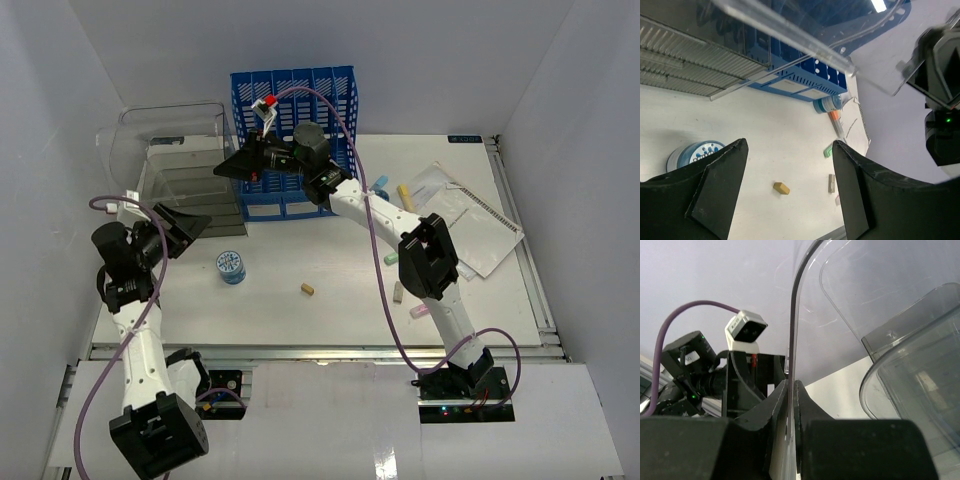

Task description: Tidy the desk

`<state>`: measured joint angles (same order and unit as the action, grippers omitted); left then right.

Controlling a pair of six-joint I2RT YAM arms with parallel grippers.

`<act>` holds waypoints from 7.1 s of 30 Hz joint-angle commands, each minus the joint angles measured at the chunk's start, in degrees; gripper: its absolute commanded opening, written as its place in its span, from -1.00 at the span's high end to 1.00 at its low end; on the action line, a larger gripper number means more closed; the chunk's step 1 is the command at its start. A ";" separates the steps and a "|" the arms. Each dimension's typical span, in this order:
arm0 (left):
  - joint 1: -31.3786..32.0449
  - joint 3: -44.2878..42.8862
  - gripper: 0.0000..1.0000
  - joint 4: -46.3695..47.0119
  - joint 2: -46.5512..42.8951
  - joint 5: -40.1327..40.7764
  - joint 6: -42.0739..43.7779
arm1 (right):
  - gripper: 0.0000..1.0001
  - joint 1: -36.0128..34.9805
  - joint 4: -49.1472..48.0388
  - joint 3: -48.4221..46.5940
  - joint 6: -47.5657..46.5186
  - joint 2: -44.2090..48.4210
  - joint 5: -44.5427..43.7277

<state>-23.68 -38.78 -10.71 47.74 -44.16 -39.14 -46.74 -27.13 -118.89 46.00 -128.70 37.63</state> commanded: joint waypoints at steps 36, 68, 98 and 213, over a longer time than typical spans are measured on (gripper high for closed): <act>35.72 3.45 -0.96 -14.74 9.71 58.03 -3.30 | 0.75 1.22 -4.60 2.00 2.07 5.66 -0.18; 35.31 15.26 0.85 -1.50 -7.03 48.48 -20.26 | 0.77 1.39 -5.44 4.99 2.84 7.74 0.78; 6.88 15.95 1.00 52.71 9.29 13.42 -45.89 | 0.78 1.30 -6.36 6.39 4.98 9.17 1.40; 4.19 1.54 -0.92 34.45 13.10 15.54 -45.73 | -0.81 17.64 2.89 36.24 -20.33 25.41 17.59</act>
<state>-18.40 -34.92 21.14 61.41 -26.66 -85.36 -34.75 -38.40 -86.14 43.74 -111.01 51.53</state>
